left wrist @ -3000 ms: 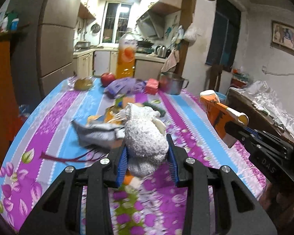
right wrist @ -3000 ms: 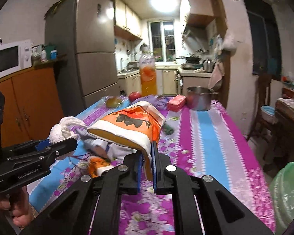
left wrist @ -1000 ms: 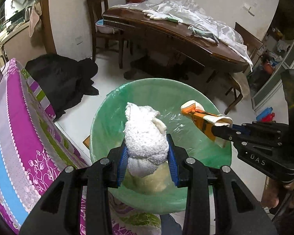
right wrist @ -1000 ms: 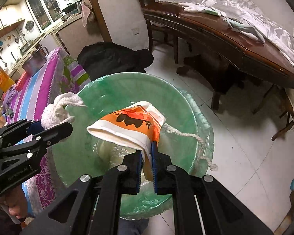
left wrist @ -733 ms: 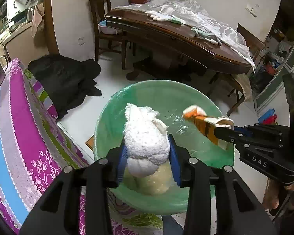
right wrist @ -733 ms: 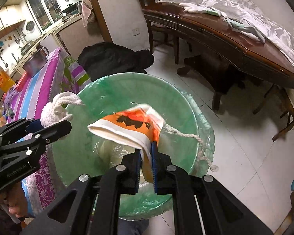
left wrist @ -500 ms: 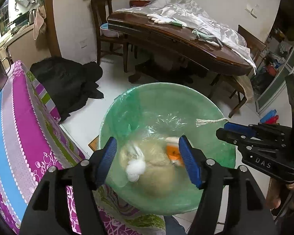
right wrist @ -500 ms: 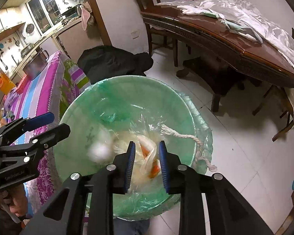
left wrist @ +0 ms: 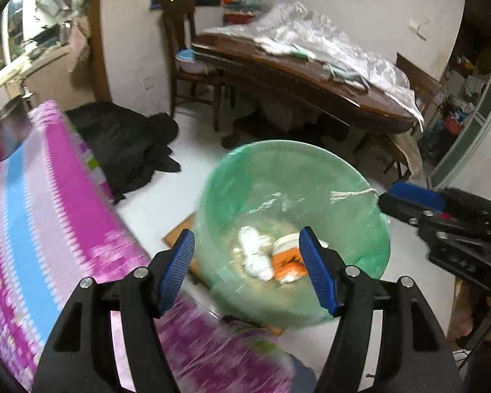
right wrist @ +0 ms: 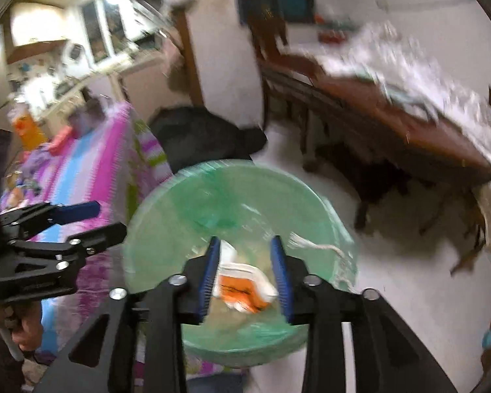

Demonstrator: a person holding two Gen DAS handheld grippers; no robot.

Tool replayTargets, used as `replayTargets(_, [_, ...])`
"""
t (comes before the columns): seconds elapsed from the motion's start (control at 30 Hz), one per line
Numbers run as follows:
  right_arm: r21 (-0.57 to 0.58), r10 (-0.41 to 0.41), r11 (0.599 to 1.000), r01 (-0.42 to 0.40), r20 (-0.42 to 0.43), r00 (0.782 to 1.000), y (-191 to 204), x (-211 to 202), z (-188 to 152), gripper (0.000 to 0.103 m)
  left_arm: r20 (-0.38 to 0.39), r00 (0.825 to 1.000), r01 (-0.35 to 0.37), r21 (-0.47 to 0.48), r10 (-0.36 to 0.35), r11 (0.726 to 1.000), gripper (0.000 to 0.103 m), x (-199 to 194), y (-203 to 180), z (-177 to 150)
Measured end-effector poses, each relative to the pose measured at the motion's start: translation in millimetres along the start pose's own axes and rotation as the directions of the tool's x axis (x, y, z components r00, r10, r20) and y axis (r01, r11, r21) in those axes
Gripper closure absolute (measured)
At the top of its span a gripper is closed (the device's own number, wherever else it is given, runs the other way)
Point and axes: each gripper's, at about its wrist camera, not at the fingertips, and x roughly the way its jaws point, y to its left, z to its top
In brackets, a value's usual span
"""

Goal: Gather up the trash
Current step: 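Grasp the white snack wrapper with the left gripper while the right gripper grasps the paper cup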

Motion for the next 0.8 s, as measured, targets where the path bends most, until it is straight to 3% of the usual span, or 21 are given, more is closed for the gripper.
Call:
replayTargets(0.07, [-0.039, 0.062, 0.997, -0.059, 0.061, 0.996, 29.3, -14.8, -8.5, 0.058, 0.027, 1.000, -0.014, -0.026, 0.015, 1.000, 0.039, -22.7, 20.3, -15.7])
replayTargets(0.23, [-0.138, 0.233, 0.966, -0.219, 0.089, 0.968, 105.4, -24.2, -25.9, 0.058, 0.069, 0.993, -0.089, -0.121, 0.098, 0.989, 0.039, -78.3, 83.0, -59.2])
replayTargets(0.4, [-0.238, 0.426, 0.879, -0.412, 0.007, 0.905, 203.9, -13.1, -40.6, 0.058, 0.096, 0.971, -0.188, -0.250, 0.218, 0.950, 0.039, -141.3, 149.2, -114.2])
replayTargets(0.47, [-0.237, 0.496, 0.838, -0.492, -0.047, 0.867, 239.1, -6.0, -46.4, 0.058, 0.093, 0.959, -0.229, -0.301, 0.268, 0.926, 0.039, -162.0, 174.6, -133.1])
replayTargets(0.53, [-0.216, 0.575, 0.783, -0.584, -0.107, 0.811, 272.6, 0.8, -53.3, 0.058, 0.088, 0.940, -0.275, -0.372, 0.329, 0.887, 0.039, -188.9, 209.8, -157.8])
replayTargets(0.6, [-0.185, 0.657, 0.708, -0.681, -0.181, 0.732, 313.9, 6.6, -62.7, 0.058, 0.093, 0.922, -0.300, -0.442, 0.376, 0.845, 0.039, -216.1, 242.3, -178.1])
replayTargets(0.63, [-0.169, 0.678, 0.686, -0.708, -0.203, 0.706, 326.3, 8.4, -65.0, 0.058, 0.096, 0.915, -0.309, -0.460, 0.393, 0.832, 0.039, -226.2, 254.6, -184.4])
replayTargets(0.67, [-0.138, 0.713, 0.645, -0.752, -0.246, 0.657, 348.9, 13.1, -68.9, 0.058, 0.098, 0.900, -0.330, -0.481, 0.424, 0.812, 0.039, -240.9, 270.8, -192.3])
replayTargets(0.7, [-0.122, 0.728, 0.624, -0.772, -0.268, 0.631, 363.0, 15.0, -73.4, 0.058, 0.101, 0.888, -0.346, -0.492, 0.448, 0.799, 0.039, -252.8, 284.4, -197.3])
replayTargets(0.77, [-0.078, 0.754, 0.578, -0.812, -0.329, 0.569, 400.8, 24.9, -81.1, 0.058, 0.117, 0.874, -0.361, -0.491, 0.471, 0.793, 0.039, -270.7, 301.6, -202.1])
replayTargets(0.8, [-0.063, 0.759, 0.568, -0.821, -0.345, 0.552, 412.1, 30.1, -83.3, 0.058, 0.128, 0.874, -0.362, -0.475, 0.470, 0.802, 0.038, -279.3, 310.7, -202.5])
